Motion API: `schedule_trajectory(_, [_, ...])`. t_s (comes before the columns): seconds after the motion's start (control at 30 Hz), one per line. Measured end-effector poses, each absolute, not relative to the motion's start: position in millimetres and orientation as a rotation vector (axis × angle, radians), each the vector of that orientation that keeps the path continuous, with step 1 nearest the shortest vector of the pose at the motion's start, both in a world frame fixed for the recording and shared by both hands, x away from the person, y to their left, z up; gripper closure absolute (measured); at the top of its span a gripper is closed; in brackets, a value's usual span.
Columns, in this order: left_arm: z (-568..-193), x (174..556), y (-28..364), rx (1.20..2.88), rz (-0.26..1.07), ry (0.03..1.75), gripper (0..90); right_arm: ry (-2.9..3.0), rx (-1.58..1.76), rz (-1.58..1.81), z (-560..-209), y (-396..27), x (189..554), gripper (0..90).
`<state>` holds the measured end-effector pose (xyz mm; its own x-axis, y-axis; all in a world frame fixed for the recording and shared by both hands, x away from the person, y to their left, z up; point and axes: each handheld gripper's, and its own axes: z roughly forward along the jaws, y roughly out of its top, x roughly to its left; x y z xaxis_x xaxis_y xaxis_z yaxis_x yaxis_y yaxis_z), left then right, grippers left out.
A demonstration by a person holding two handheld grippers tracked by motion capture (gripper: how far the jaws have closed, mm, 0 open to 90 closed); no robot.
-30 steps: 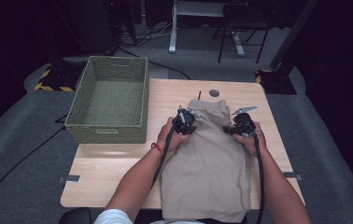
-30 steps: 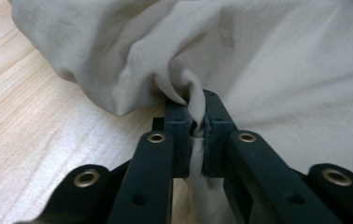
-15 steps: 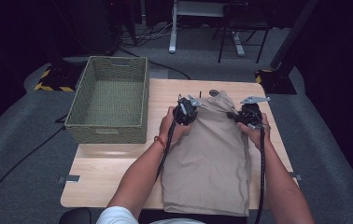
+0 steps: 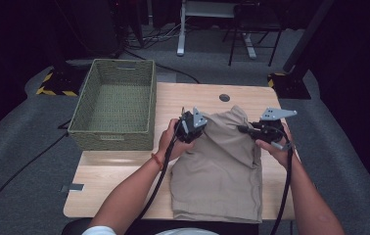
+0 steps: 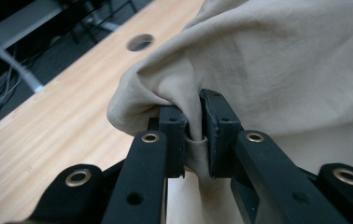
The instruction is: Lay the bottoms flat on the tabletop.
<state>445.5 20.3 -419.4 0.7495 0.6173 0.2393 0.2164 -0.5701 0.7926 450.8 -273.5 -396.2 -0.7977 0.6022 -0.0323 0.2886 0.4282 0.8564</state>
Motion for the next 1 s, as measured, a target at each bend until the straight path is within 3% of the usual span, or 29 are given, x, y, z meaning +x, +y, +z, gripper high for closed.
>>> schedule_trajectory(0.27, [-434, 384, 38, 2.245, 0.571, 0.434, 76.5, 2.452, 0.626, 1.366, -410, -277, 398, 64.4])
schedule_trajectory(0.57, [-465, 335, 49, 2.331, 0.399, 0.340, 74.8, 2.630, 0.518, 1.290, -446, -284, 342, 62.2])
schedule_trajectory(0.77, [-490, 328, 52, 2.415, 0.306, 0.367, 74.0, 2.744, 0.522, 1.154, -474, -279, 322, 65.2])
schedule_trajectory(1.0, [-492, 348, 52, 2.408, 0.325, 0.401, 73.8, 2.669, 0.637, 1.107, -489, -276, 334, 70.9])
